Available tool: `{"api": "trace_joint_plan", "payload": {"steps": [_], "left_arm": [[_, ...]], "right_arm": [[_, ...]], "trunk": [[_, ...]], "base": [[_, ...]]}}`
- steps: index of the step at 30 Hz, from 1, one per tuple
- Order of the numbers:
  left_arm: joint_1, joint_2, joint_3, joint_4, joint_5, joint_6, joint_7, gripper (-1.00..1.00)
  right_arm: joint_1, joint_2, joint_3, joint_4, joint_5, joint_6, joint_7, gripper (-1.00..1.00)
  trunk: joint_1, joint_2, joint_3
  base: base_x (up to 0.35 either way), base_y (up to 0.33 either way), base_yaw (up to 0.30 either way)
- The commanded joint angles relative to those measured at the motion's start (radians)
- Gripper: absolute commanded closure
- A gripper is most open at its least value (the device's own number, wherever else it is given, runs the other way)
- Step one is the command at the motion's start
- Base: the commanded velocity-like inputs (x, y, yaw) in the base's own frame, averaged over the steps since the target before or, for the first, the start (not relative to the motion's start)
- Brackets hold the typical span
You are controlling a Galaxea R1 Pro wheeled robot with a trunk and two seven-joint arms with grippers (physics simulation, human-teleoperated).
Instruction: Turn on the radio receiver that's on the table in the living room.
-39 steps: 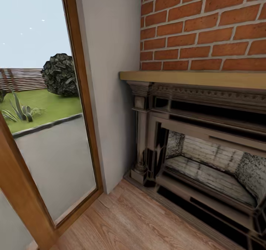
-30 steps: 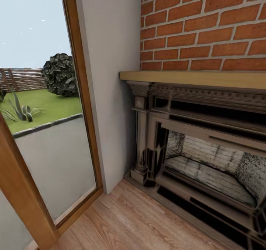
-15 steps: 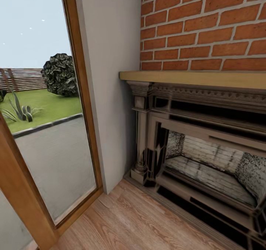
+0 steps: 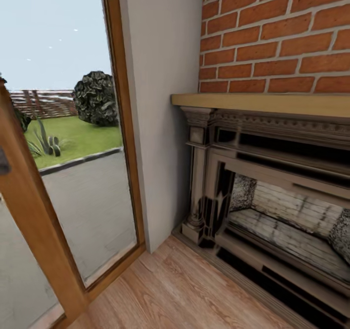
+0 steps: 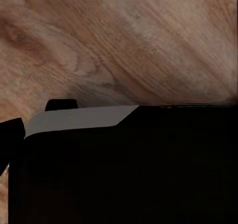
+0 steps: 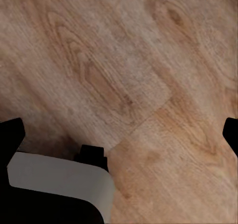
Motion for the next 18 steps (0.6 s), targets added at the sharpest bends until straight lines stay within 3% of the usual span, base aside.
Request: {"api": "trace_joint_plan", "payload": {"steps": [1, 6, 7, 8, 11, 18], "left_arm": [[0.000, 0.002, 0.000, -0.040, -0.001, 0.002, 0.001, -1.00], [-0.001, 0.025, 0.001, -0.218, -0.002, 0.005, 0.001, -1.00], [-0.001, 0.025, 0.001, -0.234, 0.001, 0.003, -0.001, -1.00], [-0.001, 0.020, 0.001, -0.249, 0.002, -0.001, -0.002, -1.00], [-0.001, 0.026, 0.002, -0.256, 0.002, -0.008, -0.004, -1.00], [-0.001, 0.020, 0.001, -0.250, -0.001, -0.029, -0.004, -1.00]], "right_arm": [[-0.001, -0.001, 0.000, -0.010, 0.008, 0.000, 0.000, -1.00], [-0.002, -0.020, 0.001, -0.029, 0.021, -0.002, 0.000, -1.00], [-0.002, -0.034, 0.001, -0.029, 0.022, -0.002, 0.000, -1.00], [-0.003, -0.068, -0.001, -0.033, 0.021, -0.006, 0.000, -1.00], [-0.003, -0.085, -0.002, -0.034, 0.021, -0.024, 0.000, -1.00], [-0.004, -0.089, -0.002, -0.030, 0.019, -0.034, 0.000, -1.00]], "trunk": [[0.000, 0.000, 0.000], [0.000, 0.000, 0.000], [0.000, 0.000, 0.000], [0.000, 0.000, 0.000], [0.000, 0.000, 0.000], [0.000, 0.000, 0.000]], "base": [[0.000, 0.000, 0.296], [0.000, 0.000, 0.298], [0.000, 0.000, 0.298], [0.000, 0.000, 0.298], [0.000, 0.000, 0.298], [0.000, 0.000, 0.288]]}}
